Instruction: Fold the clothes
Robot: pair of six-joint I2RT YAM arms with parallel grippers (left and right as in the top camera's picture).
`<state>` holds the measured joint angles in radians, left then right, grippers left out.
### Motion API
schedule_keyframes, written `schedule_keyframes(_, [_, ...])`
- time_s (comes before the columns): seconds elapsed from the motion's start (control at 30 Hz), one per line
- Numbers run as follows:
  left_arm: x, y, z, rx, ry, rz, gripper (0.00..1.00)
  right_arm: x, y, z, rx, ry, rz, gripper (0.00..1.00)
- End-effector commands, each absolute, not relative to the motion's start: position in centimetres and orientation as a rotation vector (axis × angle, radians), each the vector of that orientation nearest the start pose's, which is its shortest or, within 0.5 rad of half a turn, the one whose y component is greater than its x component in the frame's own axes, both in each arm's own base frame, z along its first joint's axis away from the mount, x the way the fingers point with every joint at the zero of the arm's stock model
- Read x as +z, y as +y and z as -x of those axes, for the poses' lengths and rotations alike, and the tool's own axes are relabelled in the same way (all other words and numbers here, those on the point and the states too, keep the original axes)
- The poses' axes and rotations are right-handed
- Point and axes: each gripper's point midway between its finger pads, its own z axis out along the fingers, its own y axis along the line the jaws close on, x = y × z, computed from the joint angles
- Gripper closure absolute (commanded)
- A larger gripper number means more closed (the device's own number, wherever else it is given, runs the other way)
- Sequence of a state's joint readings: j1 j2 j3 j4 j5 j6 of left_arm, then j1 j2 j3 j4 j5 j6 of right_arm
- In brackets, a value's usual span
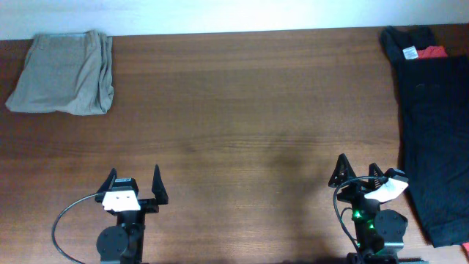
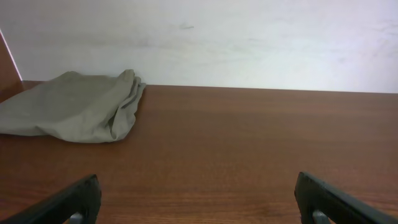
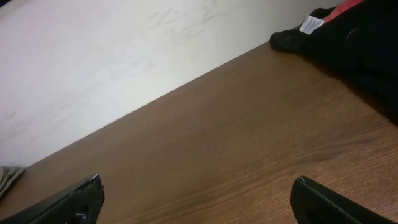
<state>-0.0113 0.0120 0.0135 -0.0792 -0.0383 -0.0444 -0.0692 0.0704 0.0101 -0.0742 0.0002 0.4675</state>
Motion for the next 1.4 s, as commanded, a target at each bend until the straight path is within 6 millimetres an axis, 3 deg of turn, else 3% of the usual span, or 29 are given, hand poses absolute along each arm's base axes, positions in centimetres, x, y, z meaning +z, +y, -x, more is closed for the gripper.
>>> schedule_keyframes(0.0, [15.7, 0.6, -24.6, 0.016, 1.648, 0.047, 0.01, 14.4, -0.5, -24.9, 0.451, 1.642, -0.513, 0.01])
schedule_keyframes(0.13, [15.7, 0.6, -24.6, 0.016, 1.648, 0.046, 0.01, 14.8, 3.6, -24.4, 0.726, 1.685, -0.416, 0.01])
schedule_keyframes(0.43, [15.7, 0.6, -24.6, 0.016, 1.648, 0.046, 0.01, 16.9, 5.6, -24.0, 0.844, 1.635, -0.309, 0.01])
schedule_keyframes(0.63, [15.7, 0.6, -24.6, 0.016, 1.648, 0.046, 0.01, 20.8, 6.8, -23.2, 0.883, 1.508, -0.153, 0.01])
schedule_keyframes(0.83, [15.7, 0.6, -24.6, 0.016, 1.648, 0.046, 0.01, 23.5, 6.8, -22.7, 0.827, 1.451, -0.081, 0.01])
schedule_keyframes(1.13, [15.7, 0.6, -24.6, 0.016, 1.648, 0.046, 0.01, 31.3, 4.9, -22.2, 0.545, 1.317, 0.009, 0.01])
schedule_keyframes(1.23, [15.7, 0.6, -24.6, 0.016, 1.648, 0.046, 0.01, 33.7, 2.8, -24.1, 0.375, 1.399, -0.038, 0.01])
schedule_keyframes(1.37, [15.7, 0.6, -24.6, 0.016, 1.648, 0.046, 0.01, 34.4, 1.5, -27.4, 0.324, 1.558, -0.118, 0.01])
